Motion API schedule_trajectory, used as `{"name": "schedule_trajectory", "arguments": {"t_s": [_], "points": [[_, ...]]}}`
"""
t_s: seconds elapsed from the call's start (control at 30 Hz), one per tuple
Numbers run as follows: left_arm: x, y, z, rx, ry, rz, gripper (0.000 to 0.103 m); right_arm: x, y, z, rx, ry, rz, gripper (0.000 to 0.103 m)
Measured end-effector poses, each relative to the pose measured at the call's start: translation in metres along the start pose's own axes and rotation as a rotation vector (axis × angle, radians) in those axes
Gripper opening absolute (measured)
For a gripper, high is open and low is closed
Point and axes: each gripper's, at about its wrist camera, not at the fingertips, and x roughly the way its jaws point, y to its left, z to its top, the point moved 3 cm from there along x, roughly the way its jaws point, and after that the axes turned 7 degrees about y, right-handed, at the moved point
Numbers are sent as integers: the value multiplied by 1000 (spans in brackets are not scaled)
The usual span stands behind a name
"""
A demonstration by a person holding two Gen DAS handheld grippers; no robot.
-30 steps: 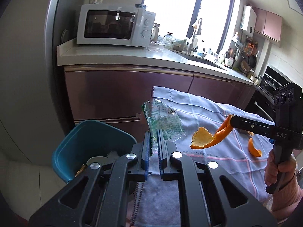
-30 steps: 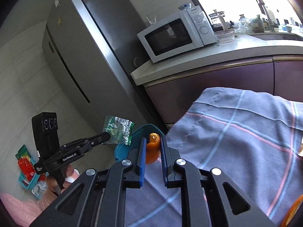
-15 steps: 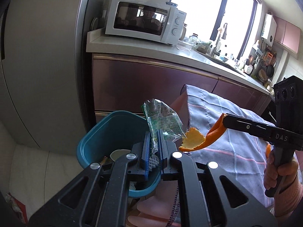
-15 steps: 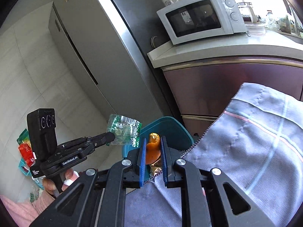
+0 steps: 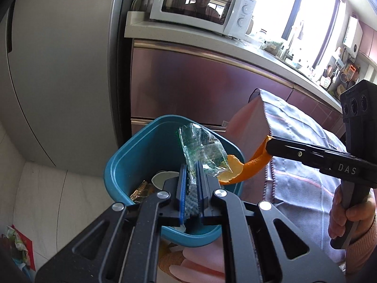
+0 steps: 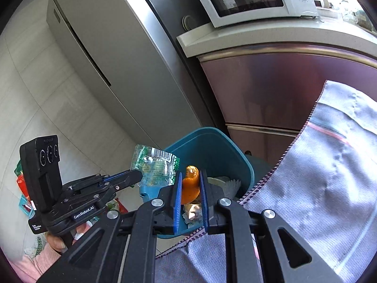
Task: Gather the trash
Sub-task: 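Carry clear wrapper and orange peel to the teal bin and open both tools, then move both open tools back over the remaining orange peel and gold wrapper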
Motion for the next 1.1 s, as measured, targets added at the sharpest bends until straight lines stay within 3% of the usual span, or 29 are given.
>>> {"name": "schedule_trajectory", "arguments": {"t_s": [0.23,0.43,0.83,1.1], "points": [[20,7,-2,-26,28,15,10,24,7,7,-10,44,-17,16],[41,8,-8,-51,67,14,18,31,2,5,18,65,-38,19],[58,4,-15,-65,97,17,23,-4,-3,-8,38,26,-38,21],[41,-10,-15,-35,58,-2,27,-42,2,-13,32,-23,-30,26]]}}
